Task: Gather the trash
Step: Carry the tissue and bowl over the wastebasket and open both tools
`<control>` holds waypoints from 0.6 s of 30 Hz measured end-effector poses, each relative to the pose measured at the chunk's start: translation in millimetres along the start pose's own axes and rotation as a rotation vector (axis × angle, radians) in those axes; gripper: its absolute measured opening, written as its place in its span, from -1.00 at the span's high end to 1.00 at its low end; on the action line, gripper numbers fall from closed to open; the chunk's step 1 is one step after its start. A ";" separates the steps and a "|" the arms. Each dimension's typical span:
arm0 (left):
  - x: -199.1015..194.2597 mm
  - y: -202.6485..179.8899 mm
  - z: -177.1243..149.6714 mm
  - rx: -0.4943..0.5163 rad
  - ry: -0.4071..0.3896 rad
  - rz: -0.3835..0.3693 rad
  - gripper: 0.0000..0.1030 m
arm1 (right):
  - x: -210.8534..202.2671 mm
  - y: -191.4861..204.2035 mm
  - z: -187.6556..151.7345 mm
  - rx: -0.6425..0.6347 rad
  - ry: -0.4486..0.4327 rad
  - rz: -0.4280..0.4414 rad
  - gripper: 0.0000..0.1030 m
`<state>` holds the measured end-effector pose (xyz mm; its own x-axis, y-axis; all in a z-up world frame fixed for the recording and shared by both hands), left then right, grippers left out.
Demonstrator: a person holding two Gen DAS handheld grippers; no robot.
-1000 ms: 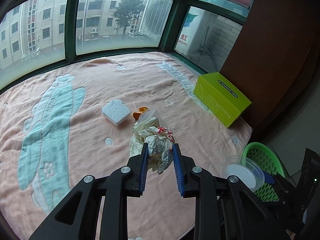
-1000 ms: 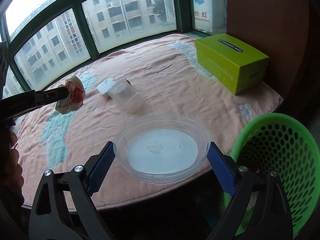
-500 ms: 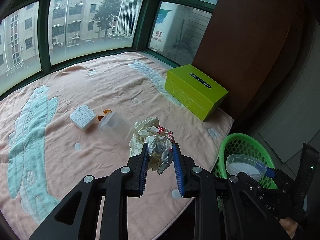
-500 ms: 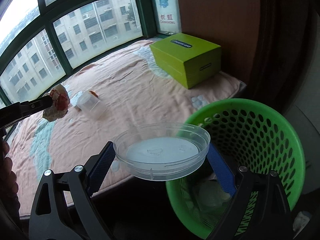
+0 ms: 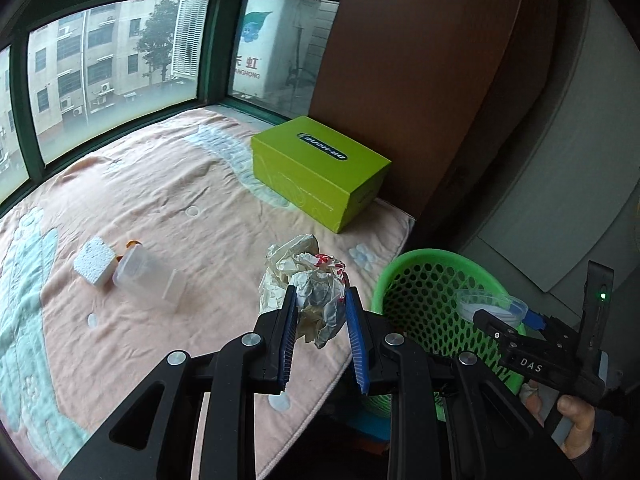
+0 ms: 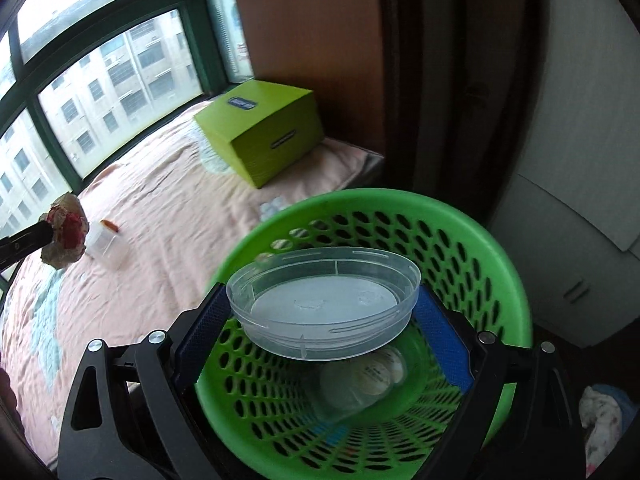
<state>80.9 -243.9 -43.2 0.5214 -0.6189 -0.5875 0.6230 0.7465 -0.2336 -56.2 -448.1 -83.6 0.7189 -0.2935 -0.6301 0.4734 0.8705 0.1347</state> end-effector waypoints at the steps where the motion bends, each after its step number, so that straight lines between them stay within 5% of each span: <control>1: 3.0 -5.5 -0.1 0.009 0.004 -0.009 0.54 | -1.2 -4.9 0.7 0.007 -0.001 -0.006 -0.78; 11: 31.7 -65.0 -10.2 0.117 0.063 -0.088 0.49 | -13.3 -37.8 -1.4 0.058 -0.031 -0.037 -0.82; 15: 39.2 -83.7 -13.5 0.158 0.070 -0.099 0.30 | -21.9 -48.5 -1.4 0.072 -0.048 -0.045 -0.82; 18: 43.2 -93.3 -13.8 0.178 0.065 -0.096 -0.05 | -25.5 -57.1 -1.2 0.087 -0.056 -0.053 -0.82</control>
<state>37.3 -336.9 -57.5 0.4194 -0.6640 -0.6190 0.7643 0.6262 -0.1539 -102.2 -489.9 -76.2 0.7177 -0.3617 -0.5951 0.5520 0.8164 0.1695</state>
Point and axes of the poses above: each gripper's, at about its wrist camera, not at the fingertips, and x roughly the way its jaws point, y to its left, z to its top, the point moved 7 cm from there along x, roughly the way its jaws point, and after that the axes turned 8 degrees about -y, right-handed, at the moved point
